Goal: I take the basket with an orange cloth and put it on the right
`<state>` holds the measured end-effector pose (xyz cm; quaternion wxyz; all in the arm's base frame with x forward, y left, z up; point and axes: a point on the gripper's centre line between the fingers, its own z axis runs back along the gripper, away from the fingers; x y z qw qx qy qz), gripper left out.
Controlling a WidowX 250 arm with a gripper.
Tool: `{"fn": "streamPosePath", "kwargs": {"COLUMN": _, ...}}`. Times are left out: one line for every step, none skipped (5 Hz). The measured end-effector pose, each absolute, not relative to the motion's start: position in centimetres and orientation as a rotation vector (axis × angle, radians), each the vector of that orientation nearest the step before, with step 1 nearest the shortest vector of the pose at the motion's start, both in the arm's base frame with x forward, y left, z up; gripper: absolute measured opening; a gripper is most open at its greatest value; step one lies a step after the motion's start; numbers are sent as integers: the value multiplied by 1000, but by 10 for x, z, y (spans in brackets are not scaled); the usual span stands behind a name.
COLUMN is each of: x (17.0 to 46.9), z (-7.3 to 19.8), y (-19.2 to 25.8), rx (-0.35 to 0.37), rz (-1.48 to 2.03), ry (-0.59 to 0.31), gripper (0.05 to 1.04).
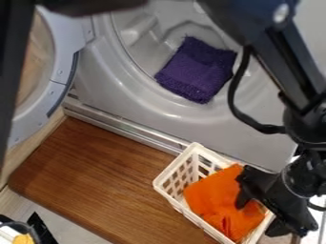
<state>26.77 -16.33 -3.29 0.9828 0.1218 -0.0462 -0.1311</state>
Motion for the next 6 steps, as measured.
{"fn": "streamPosePath", "kwargs": {"x": 267, "z": -33, "y": -163, "rx": 245, "rz": -251, "ry": -98, "gripper": 1007}}
{"fn": "streamPosePath", "kwargs": {"x": 266, "z": -35, "y": -164, "rx": 232, "rz": -255, "ry": -95, "gripper": 1002}}
{"fn": "streamPosePath", "kwargs": {"x": 265, "z": -36, "y": -165, "rx": 219, "rz": -256, "ry": -92, "gripper": 1000}}
{"fn": "streamPosePath", "kwargs": {"x": 262, "z": -38, "y": -168, "rx": 194, "rz": -262, "ry": -85, "gripper": 1000}}
{"fn": "streamPosePath", "kwargs": {"x": 261, "z": -42, "y": -165, "rx": 153, "rz": -234, "ry": -75, "gripper": 1000}}
{"fn": "streamPosePath", "kwargs": {"x": 260, "z": -45, "y": -164, "rx": 91, "rz": -246, "ry": -120, "gripper": 1000}}
